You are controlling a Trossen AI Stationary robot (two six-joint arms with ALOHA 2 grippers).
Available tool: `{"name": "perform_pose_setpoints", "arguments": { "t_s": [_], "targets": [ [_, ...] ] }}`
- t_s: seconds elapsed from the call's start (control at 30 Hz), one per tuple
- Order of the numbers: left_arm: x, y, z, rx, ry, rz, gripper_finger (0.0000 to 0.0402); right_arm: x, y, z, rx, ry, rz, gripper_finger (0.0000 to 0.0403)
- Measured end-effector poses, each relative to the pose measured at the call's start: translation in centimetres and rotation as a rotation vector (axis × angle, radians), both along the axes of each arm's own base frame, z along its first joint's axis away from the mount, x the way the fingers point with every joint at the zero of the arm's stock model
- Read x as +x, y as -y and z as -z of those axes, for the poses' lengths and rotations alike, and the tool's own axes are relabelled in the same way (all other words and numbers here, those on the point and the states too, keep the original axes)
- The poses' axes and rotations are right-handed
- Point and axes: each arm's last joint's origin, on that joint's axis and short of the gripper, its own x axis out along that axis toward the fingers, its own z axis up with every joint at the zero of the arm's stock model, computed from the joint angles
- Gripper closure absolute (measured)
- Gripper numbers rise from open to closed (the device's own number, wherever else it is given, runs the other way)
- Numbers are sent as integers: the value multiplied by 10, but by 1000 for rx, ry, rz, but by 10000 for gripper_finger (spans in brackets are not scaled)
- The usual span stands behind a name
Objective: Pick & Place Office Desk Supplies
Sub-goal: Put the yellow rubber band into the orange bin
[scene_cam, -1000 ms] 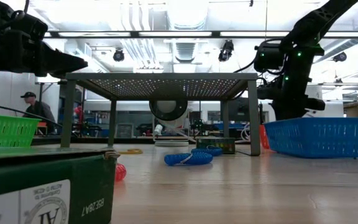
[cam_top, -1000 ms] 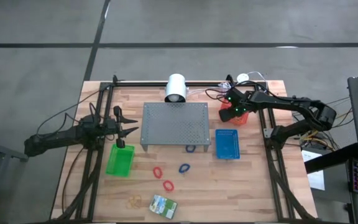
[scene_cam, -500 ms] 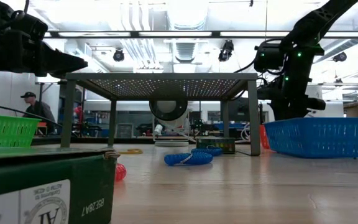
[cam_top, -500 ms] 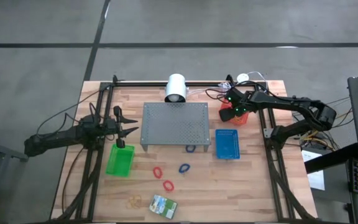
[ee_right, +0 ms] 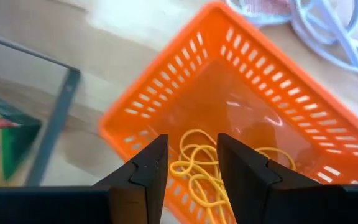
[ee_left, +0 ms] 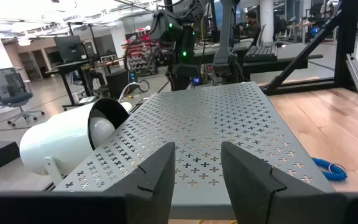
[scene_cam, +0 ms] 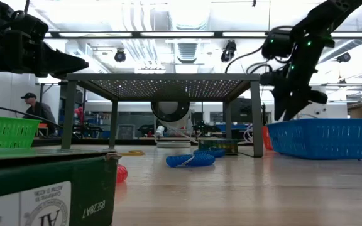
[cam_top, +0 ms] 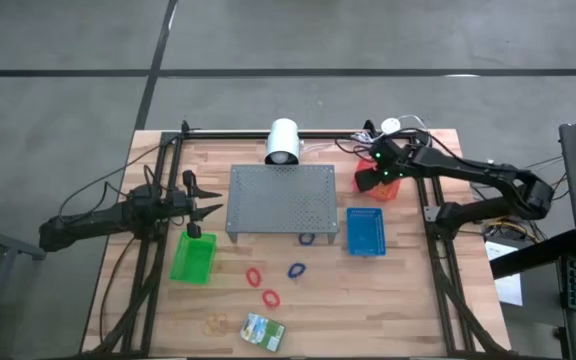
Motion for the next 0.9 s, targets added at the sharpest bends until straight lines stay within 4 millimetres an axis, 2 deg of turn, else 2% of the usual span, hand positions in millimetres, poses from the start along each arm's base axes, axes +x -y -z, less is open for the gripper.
{"name": "perform_pose_setpoints", "arguments": {
  "t_s": [0.43, 0.9],
  "targets": [
    [0, 0, 0, 0, 0, 0, 268, -11, -23, -35, -122, 153, -63, 268],
    [0, 0, 0, 0, -1, 0, 268, 1, -66, -57, -410, 208, -188, 268]
  ]
}}
